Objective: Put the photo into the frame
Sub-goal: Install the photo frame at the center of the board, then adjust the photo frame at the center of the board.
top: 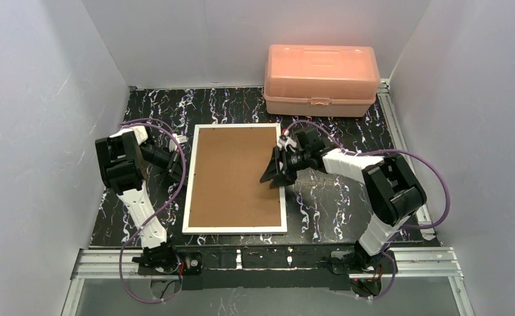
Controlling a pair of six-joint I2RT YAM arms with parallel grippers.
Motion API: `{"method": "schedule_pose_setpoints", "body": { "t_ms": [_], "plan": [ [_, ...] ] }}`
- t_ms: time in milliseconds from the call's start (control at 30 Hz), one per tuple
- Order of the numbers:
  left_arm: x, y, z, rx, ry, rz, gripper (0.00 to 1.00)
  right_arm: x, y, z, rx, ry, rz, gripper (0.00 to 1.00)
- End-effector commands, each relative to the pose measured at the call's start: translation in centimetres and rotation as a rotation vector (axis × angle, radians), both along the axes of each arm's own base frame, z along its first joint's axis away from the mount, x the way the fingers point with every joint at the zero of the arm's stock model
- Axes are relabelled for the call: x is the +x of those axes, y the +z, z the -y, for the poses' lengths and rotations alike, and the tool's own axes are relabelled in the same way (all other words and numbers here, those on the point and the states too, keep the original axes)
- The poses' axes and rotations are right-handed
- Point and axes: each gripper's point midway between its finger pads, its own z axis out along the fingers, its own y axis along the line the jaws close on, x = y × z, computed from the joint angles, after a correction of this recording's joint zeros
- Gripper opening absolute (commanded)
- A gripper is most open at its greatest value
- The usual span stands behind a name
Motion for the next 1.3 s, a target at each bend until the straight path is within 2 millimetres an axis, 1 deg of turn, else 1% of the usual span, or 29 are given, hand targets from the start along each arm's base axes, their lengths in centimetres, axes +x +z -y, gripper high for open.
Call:
{"method": "schedule_pose_setpoints", "body": {
  "t_ms": [0,100,167,233,300,367,467,500,533,633,667,733,767,833,967,1033,1100,1133,1167,1267],
  "plan": [
    [0.8,0.8,-0.6,0.019,-0.022,0.057,0.0,2.0,5.3,-0.2,0.088,0.024,0.127,0.7],
    [0.6,0.9,-0.5,0.014,-0.023,0.056,0.0,0.7,3.2,1.2,0.02,0.024,0.096,0.7],
    [0.4,0.8,-0.5,0.012,-0.031,0.055,0.0,-0.1,1.4,2.3,-0.048,0.016,0.088,0.7],
    [0.1,0.8,-0.5,0.008,-0.042,0.052,0.0,-0.2,-0.2,3.7,-0.128,-0.003,0.105,0.75],
    [-0.1,1.0,-0.8,0.004,-0.066,0.065,0.0,0.7,-1.3,5.4,-0.225,-0.046,0.146,0.8],
    [-0.1,1.5,-1.6,0.005,-0.084,0.085,0.0,2.2,-1.0,6.1,-0.258,-0.095,0.211,0.85],
    [-0.3,2.2,-3.4,0.026,-0.133,0.11,0.0,4.2,-0.2,5.7,-0.252,-0.134,0.277,0.91],
    [-0.5,2.3,-3.9,0.046,-0.163,0.128,0.0,4.8,-0.4,5.7,-0.26,-0.139,0.289,0.92],
    [-0.7,1.9,-4.5,0.075,-0.197,0.149,0.0,5.5,-0.4,5.4,-0.258,-0.147,0.303,0.94],
    [-1.9,0.8,-5.0,0.116,-0.263,0.197,0.0,7.7,-1.0,4.0,-0.217,-0.175,0.315,0.96],
    [-2.3,0.4,-4.9,0.123,-0.277,0.201,0.0,8.2,-1.4,3.5,-0.203,-0.182,0.306,0.96],
    [-3.0,-0.4,-4.7,0.136,-0.297,0.197,0.0,9.7,-1.6,2.4,-0.176,-0.192,0.308,0.96],
    [-3.3,-0.8,-4.4,0.136,-0.308,0.197,0.0,10.2,-2.2,2.0,-0.18,-0.191,0.299,0.96],
    [-4.1,-1.5,-3.8,0.139,-0.341,0.198,0.0,11.6,-1.9,0.8,-0.165,-0.188,0.333,0.96],
    [-5.2,-1.9,-2.5,0.135,-0.409,0.227,0.0,13.5,-1.3,-1.9,-0.139,-0.156,0.365,0.96],
    [-5.6,-2.0,-2.1,0.127,-0.44,0.229,0.0,14.3,-0.9,-3.8,-0.118,-0.134,0.381,0.95],
    [-6.1,-2.0,-1.8,0.114,-0.468,0.221,0.0,15.1,-0.3,-6.1,-0.082,-0.103,0.398,0.95],
    [-6.4,-1.9,-1.7,0.108,-0.48,0.216,0.0,15.2,-0.3,-7.2,-0.08,-0.081,0.389,0.95],
    [-6.6,-1.8,-1.6,0.104,-0.491,0.211,0.0,15.8,0.3,-8.6,-0.062,-0.065,0.404,0.95],
    [-7.1,-1.7,-1.5,0.094,-0.517,0.207,0.0,16.8,0.2,-12.2,-0.031,-0.021,0.417,0.95]
  ]
}}
